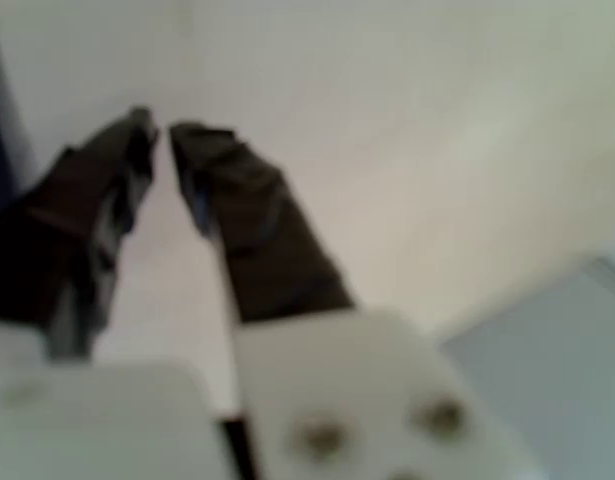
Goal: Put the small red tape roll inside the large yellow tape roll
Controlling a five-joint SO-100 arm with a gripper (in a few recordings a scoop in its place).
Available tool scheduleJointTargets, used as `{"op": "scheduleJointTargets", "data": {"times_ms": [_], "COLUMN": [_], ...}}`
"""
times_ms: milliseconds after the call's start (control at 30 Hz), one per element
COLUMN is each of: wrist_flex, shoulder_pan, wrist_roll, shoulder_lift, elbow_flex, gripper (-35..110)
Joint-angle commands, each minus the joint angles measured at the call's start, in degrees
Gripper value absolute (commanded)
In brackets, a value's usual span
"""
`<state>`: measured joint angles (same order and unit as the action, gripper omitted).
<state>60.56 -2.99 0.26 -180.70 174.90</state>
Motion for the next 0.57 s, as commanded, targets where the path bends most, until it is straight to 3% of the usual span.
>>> {"op": "scheduleJointTargets", "data": {"times_ms": [0,533], "wrist_flex": [9.14,10.46], "shoulder_pan": [-1.93,-0.62], "wrist_roll": [3.08,3.87], "shoulder_lift": [-10.46,-10.46], "elbow_flex": [3.6,3.69], "gripper": [0,0]}}
